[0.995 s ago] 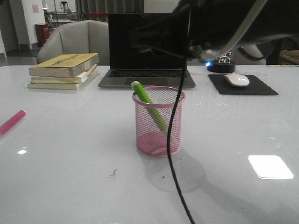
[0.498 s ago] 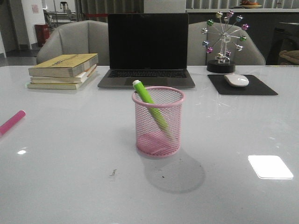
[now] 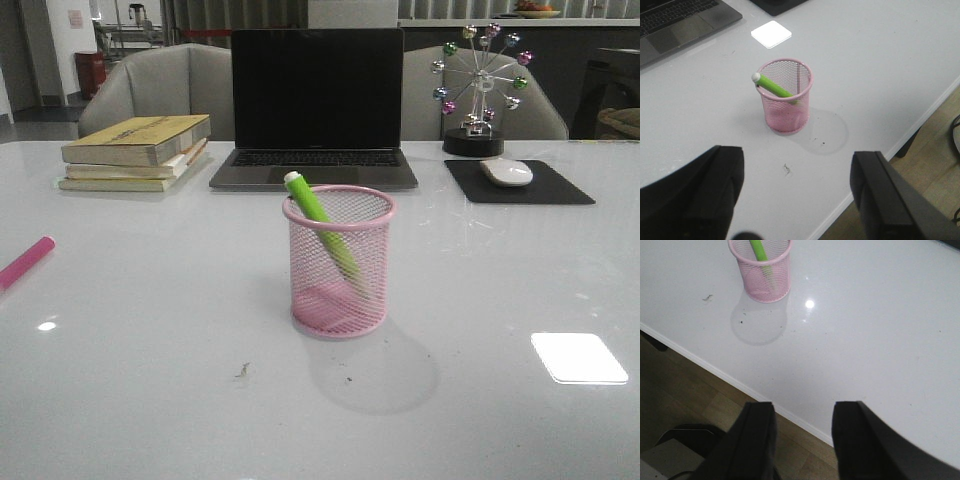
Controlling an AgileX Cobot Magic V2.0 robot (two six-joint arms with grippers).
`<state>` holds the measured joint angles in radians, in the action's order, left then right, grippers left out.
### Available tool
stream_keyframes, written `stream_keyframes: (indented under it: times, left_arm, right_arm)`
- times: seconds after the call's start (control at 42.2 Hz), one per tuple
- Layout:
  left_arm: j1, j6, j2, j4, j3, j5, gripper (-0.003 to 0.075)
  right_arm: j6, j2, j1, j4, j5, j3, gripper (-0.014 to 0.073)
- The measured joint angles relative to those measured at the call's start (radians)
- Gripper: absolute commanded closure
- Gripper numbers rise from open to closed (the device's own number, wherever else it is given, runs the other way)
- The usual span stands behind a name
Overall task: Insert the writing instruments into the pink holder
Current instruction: 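Open the right gripper and withdraw it from the holder, then lower the left gripper onto the pink marker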
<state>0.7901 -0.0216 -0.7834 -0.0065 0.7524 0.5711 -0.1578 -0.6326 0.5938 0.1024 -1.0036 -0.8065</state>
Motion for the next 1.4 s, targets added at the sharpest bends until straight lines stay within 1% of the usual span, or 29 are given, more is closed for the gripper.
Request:
stream_keyframes:
  times: [0.142,0.213,0.284,0.379,0.498,0.592,0.735,0.853,0.924,1.019,1.209,1.398]
  left_arm:
    - [-0.002,0.002,-0.022,-0.015,0.002,0.009,0.0213]
    - [-0.026,0.013,-0.052,-0.015,0.020,0.055,0.0213]
    - [-0.071,0.015,-0.094,-0.016,0.046,0.111,0.0213]
    - [-0.165,0.022,-0.157,-0.016,0.086,0.182,0.0213]
    - [-0.304,0.022,-0.242,-0.016,0.136,0.227,0.0213]
    - [-0.436,0.022,-0.313,-0.016,0.166,0.236,0.0213]
    - [-0.599,0.022,-0.446,-0.016,0.209,0.236,0.0213]
    - [-0.689,0.022,-0.580,-0.014,0.265,0.236,0.0213]
    - [-0.720,0.022,-0.661,-0.013,0.305,0.236,0.0213]
    - [-0.734,0.022,-0.759,-0.013,0.366,0.236,0.0213]
    - [-0.735,0.022,-0.965,-0.015,0.514,0.243,0.0213]
    - [-0.735,0.015,-1.128,-0.017,0.659,0.249,0.0213]
  right_arm:
    - [0.008,0.005,0.000,0.003,0.011,0.002,0.0201]
    - [0.020,0.005,0.000,0.003,0.018,0.002,0.0201]
    - [0.027,0.005,0.000,0.003,0.028,0.002,0.0201]
    - [0.032,0.005,0.000,0.003,0.035,0.002,0.0201]
    - [0.035,0.005,0.000,0.003,0.035,0.002,0.0201]
    - [0.035,0.007,0.000,0.003,0.035,0.002,0.0201]
    - [0.035,0.007,0.000,0.003,0.035,0.002,0.0201]
    - [0.035,0.007,0.000,0.003,0.035,0.002,0.0201]
    - [0.035,0.007,0.000,0.003,0.035,0.002,0.0201]
    - [0.035,0.007,0.000,0.003,0.035,0.002,0.0201]
    - [0.037,0.007,0.000,0.003,0.035,0.002,0.0201]
    - [0.039,0.007,0.000,0.003,0.035,0.002,0.0201]
